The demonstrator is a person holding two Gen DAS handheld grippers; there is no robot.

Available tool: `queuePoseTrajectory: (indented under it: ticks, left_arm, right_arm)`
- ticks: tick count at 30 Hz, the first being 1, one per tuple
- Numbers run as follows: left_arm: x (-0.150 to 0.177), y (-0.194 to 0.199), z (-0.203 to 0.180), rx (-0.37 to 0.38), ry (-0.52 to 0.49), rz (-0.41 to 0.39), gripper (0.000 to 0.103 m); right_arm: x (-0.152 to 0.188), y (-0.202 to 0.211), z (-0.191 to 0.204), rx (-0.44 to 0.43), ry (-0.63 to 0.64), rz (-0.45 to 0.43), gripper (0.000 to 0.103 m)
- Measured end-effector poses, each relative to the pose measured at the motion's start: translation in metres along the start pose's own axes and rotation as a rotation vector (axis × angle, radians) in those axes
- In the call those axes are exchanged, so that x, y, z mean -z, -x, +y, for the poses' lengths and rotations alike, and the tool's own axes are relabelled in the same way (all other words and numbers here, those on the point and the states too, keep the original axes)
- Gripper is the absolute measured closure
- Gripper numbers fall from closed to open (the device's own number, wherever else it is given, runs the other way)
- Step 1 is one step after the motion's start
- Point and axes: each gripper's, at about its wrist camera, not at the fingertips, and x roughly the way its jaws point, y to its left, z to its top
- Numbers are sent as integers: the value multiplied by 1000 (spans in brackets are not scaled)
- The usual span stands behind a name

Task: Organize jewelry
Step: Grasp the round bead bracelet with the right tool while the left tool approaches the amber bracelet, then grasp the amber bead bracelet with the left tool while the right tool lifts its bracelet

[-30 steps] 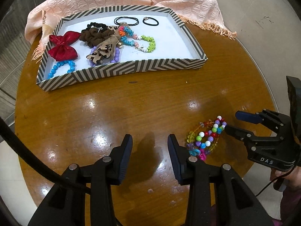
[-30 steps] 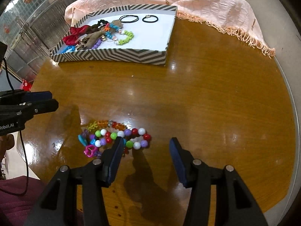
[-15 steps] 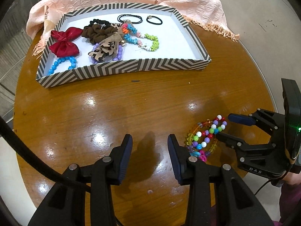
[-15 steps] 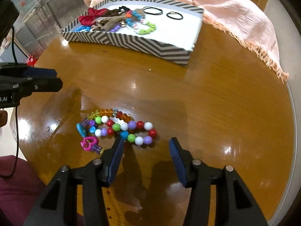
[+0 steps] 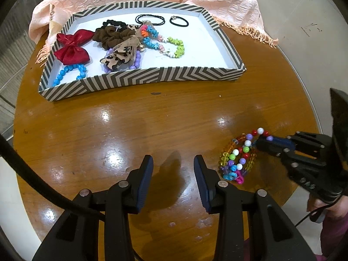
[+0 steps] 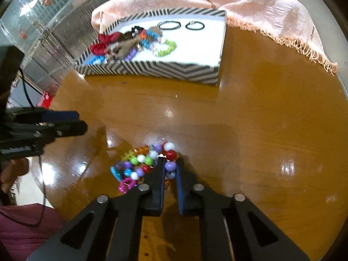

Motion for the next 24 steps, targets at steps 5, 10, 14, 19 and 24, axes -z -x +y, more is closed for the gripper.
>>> queuePoseTrajectory:
  ticks: [5, 10, 14, 19, 24]
  left_arm:
    - [-2, 0, -5, 24, -12, 2, 79]
    - [-3, 0, -14, 96, -33, 8, 79]
    - [-6, -3, -31, 150, -71, 16, 75]
    - [-9, -23, -60, 142, -163, 69, 70]
    - [-8, -49, -80, 70, -226, 123, 72]
  right_arm:
    - [-11, 23, 0, -23, -18, -60, 94]
    - [-22, 51, -4, -24, -37, -129, 94]
    - [-28, 70, -16, -1, -75, -170, 94]
    - [-28, 79, -27, 14, -105, -191, 94]
    - [-27, 80, -34, 14, -128, -196, 94]
